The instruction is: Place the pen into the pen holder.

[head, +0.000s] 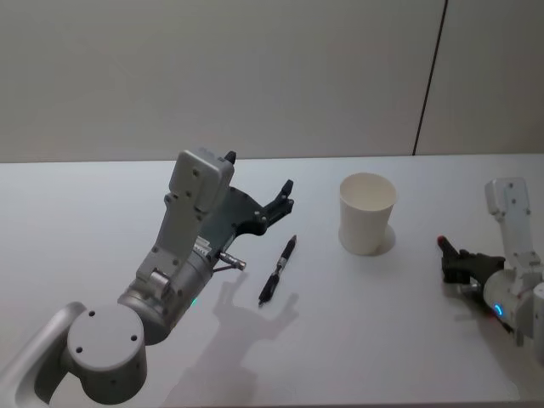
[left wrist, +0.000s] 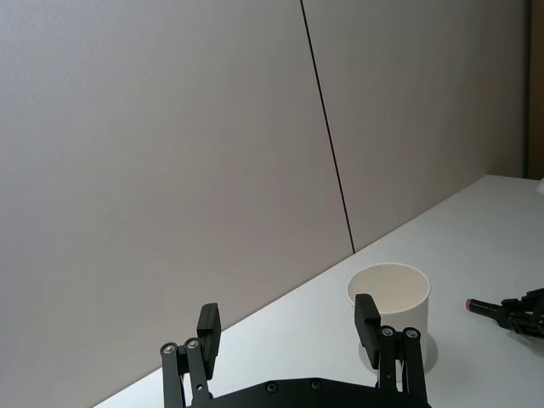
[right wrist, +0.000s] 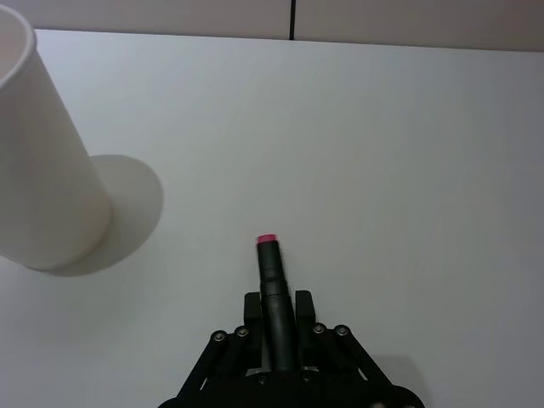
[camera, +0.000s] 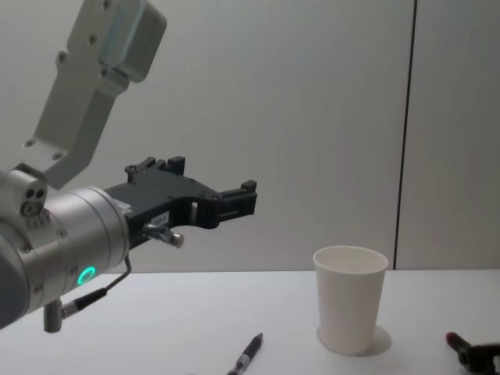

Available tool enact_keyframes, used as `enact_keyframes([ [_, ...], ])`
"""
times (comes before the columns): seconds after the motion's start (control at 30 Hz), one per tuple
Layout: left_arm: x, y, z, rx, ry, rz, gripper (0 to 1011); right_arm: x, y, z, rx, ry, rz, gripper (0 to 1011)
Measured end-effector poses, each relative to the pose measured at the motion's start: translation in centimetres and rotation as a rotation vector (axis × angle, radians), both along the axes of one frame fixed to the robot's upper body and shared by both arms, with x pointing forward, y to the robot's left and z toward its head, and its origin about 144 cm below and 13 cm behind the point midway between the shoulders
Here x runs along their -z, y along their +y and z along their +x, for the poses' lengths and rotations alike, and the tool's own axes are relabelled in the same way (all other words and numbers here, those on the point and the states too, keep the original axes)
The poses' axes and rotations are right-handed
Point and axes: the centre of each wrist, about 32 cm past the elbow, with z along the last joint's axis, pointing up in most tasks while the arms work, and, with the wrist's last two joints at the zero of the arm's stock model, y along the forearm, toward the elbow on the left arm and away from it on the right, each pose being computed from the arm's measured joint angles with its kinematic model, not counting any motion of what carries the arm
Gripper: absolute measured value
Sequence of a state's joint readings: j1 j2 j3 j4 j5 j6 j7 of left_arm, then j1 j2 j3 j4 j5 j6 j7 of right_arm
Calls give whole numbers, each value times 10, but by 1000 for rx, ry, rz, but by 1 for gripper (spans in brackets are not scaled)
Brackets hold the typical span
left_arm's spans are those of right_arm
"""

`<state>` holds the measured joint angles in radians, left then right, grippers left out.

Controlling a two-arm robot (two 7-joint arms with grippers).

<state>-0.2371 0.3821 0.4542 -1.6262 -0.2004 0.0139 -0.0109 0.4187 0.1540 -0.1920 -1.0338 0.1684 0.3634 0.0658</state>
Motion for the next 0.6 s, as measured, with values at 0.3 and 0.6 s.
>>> enact_keyframes([
  [0.3, 0, 0, 0, 0, 0, 0, 1004, 2, 2, -5, -61, -24, 8, 185],
  [0.6, 0, 0, 0, 0, 0, 0, 1004, -3, 3, -11, -103, -111, 17, 185],
])
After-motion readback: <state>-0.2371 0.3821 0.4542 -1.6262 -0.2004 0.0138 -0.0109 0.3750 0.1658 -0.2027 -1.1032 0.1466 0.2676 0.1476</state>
